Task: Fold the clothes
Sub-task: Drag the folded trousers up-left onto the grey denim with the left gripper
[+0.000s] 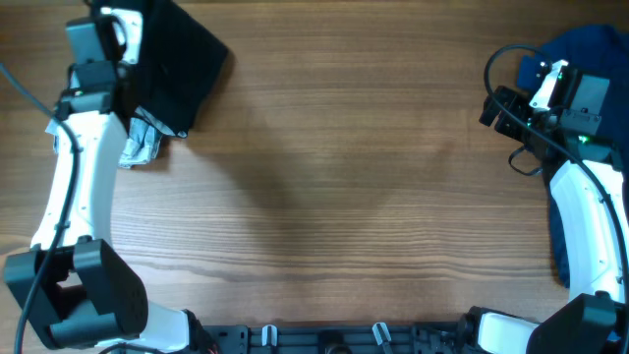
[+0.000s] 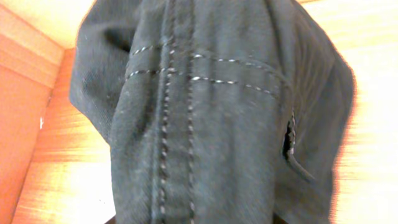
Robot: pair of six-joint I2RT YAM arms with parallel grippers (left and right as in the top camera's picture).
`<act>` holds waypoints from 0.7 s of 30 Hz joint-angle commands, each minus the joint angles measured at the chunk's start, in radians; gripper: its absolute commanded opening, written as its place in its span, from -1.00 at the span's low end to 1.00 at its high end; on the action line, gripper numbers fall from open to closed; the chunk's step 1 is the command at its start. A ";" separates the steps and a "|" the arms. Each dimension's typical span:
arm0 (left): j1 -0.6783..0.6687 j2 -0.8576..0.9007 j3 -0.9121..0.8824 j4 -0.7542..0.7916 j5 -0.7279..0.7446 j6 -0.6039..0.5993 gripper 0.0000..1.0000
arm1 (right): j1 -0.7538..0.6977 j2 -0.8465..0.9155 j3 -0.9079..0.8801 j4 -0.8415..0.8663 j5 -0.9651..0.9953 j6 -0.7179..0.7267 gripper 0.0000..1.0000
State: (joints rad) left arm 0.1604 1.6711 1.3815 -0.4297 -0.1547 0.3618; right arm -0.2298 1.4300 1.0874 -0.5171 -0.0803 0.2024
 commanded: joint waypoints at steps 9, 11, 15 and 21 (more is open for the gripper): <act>0.201 -0.019 0.031 0.077 0.219 -0.034 -0.30 | 0.000 -0.011 -0.001 0.000 0.017 -0.019 0.99; 0.217 0.007 0.031 0.083 0.219 -0.034 -0.35 | 0.000 -0.011 -0.001 0.000 0.017 -0.018 0.99; 0.241 0.079 0.031 0.098 0.218 -0.045 -0.39 | 0.000 -0.011 -0.001 0.000 0.017 -0.018 0.99; 0.253 0.193 0.031 0.084 0.233 -0.148 -0.38 | 0.000 -0.011 -0.001 0.000 0.017 -0.018 0.99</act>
State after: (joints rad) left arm 0.4072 1.7935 1.3968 -0.3363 0.0521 0.2955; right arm -0.2298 1.4300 1.0874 -0.5171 -0.0803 0.2024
